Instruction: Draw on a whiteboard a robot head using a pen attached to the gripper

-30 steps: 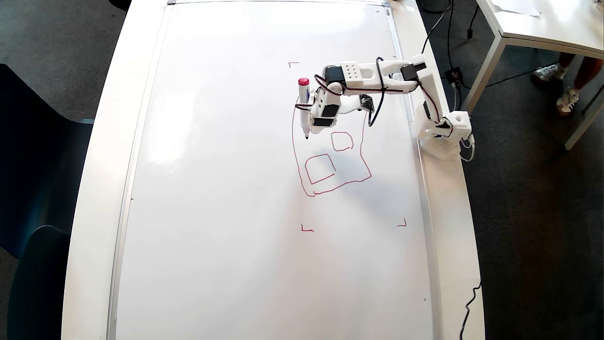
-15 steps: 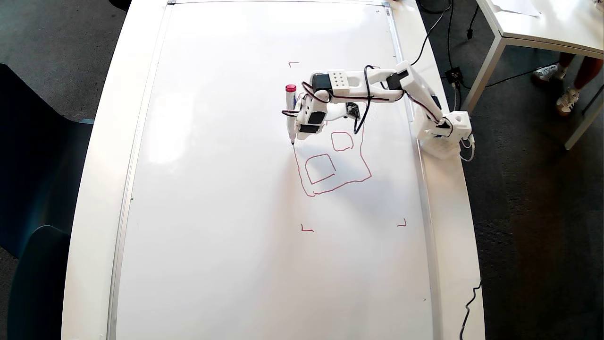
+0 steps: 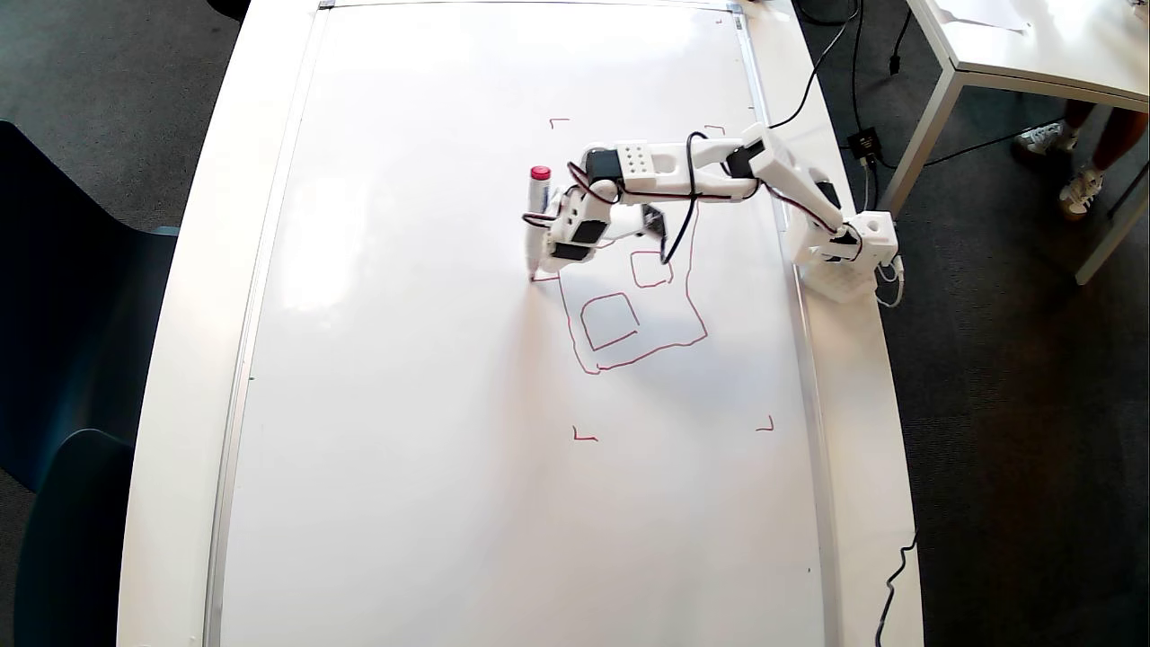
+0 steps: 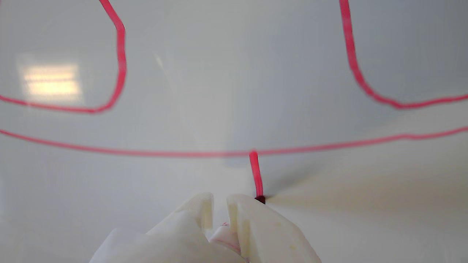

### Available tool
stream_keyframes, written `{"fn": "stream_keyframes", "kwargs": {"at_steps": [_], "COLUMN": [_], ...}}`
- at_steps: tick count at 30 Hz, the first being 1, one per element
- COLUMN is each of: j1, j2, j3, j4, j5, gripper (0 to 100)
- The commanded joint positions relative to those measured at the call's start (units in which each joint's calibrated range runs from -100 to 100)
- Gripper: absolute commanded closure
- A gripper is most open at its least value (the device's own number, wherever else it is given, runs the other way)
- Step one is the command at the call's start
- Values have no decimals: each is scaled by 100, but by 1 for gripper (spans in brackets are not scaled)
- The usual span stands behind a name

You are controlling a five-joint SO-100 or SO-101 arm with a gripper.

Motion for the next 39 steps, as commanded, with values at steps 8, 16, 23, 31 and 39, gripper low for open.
{"fn": "stream_keyframes", "kwargs": {"at_steps": [8,16,23,31,39], "j1": [-6,-278,-411,-418,-227], "j2": [558,616,583,641,960], "j3": [-905,-905,-905,-915,-1014], "j4": [-73,-73,-99,-550,-1089], "j5": [-2,-13,-13,-8,24], "gripper": [99,99,99,99,99]}}
